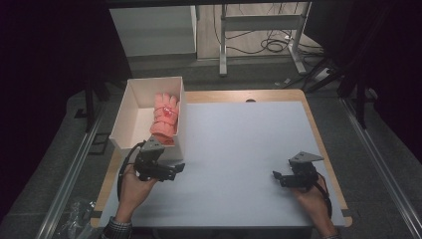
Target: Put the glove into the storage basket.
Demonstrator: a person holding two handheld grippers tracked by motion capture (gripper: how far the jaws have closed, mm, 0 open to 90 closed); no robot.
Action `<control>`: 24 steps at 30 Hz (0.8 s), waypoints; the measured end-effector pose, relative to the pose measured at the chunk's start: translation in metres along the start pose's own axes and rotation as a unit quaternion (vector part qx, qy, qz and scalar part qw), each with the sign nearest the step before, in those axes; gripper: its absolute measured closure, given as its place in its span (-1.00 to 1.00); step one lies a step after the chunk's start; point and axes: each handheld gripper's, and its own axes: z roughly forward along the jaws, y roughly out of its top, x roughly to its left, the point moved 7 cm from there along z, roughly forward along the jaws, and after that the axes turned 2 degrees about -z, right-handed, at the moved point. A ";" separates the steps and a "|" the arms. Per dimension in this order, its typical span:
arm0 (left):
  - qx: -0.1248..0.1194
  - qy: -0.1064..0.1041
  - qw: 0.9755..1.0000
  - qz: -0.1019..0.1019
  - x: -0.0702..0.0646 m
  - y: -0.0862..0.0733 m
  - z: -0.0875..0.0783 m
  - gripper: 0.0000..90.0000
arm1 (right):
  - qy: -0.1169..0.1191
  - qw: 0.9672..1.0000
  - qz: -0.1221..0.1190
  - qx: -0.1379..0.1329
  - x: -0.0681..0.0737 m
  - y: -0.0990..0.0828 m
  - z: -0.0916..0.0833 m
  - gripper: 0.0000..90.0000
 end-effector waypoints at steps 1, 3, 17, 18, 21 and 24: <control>0.000 -0.003 1.000 0.002 -0.003 0.000 0.001 -0.93 | 0.000 1.000 0.000 0.000 0.000 0.000 0.000 -0.56; -0.001 -0.009 1.000 0.004 -0.008 -0.001 0.004 -0.93 | 0.000 1.000 0.000 0.000 0.000 0.000 0.000 -0.56; 0.015 -0.033 0.999 0.034 -0.037 -0.014 0.051 -0.95 | 0.000 1.000 0.000 0.000 0.000 0.000 0.000 -0.56; 0.015 -0.034 0.999 0.035 -0.039 -0.015 0.055 -0.95 | 0.000 1.000 0.000 0.000 0.000 0.000 0.000 -0.56; 0.014 -0.041 0.998 0.040 -0.044 -0.017 0.065 -0.95 | 0.000 1.000 0.000 0.000 0.000 0.000 0.000 -0.56; 0.016 -0.047 0.998 0.046 -0.050 -0.021 0.077 -0.95 | 0.000 1.000 0.000 0.000 0.000 0.000 0.000 -0.56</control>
